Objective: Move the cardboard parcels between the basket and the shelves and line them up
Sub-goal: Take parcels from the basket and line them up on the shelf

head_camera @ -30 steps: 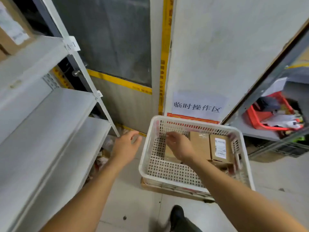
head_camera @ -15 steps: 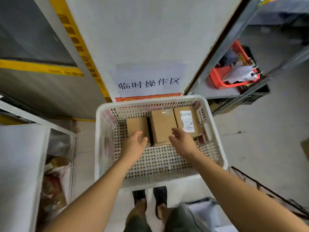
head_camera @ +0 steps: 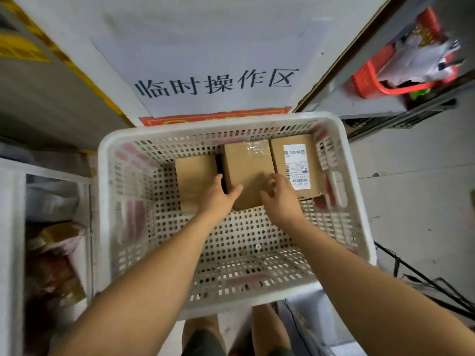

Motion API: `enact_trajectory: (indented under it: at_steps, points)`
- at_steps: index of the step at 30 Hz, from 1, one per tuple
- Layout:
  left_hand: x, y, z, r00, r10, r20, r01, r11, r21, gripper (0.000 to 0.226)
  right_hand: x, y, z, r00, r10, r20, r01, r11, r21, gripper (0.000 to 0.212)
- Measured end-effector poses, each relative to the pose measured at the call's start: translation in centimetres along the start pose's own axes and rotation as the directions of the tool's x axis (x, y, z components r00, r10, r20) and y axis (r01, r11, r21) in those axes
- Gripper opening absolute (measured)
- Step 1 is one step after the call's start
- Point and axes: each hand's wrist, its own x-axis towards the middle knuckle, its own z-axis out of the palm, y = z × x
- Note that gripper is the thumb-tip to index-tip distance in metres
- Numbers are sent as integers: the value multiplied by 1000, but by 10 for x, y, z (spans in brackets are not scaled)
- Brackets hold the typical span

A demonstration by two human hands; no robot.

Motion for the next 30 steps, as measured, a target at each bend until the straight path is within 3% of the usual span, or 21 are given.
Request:
enact_trajectory:
  at_steps: [5, 11, 14, 17, 22, 25, 27, 30]
  points:
    - [29, -2, 27, 995, -97, 1, 96, 988, -122, 96, 16, 14, 10, 998, -45, -38, 44, 999, -10, 67]
    - [38, -41, 16, 994, -88, 66, 106, 920, -377, 101, 21, 18, 23, 994, -71, -80, 74, 996, 46, 75]
    - [41, -61, 8, 991, -114, 75, 136, 882, -452, 96, 26, 12, 32, 1000, -19, 22, 15, 986, 168, 87]
    - [43, -68, 1, 989, -117, 90, 146, 867, -477, 116, 31, 9, 36, 982, 66, 175, -119, 941, 316, 99]
    - [43, -68, -8, 985, -133, 107, 169, 854, -492, 108, 36, 4, 37, 933, 178, 314, -292, 884, 364, 92]
    - [33, -70, -17, 983, -178, 34, 175, 888, -425, 76, 35, -1, 46, 956, 185, 227, -238, 942, 235, 137]
    - [21, -64, -25, 977, -184, -110, 152, 956, -252, 64, 27, -15, 52, 970, 173, 170, -196, 972, 127, 136]
    - [-6, -38, -35, 950, -62, -306, 37, 995, -89, 58, 10, -35, 68, 992, 126, 32, -128, 989, 72, 127]
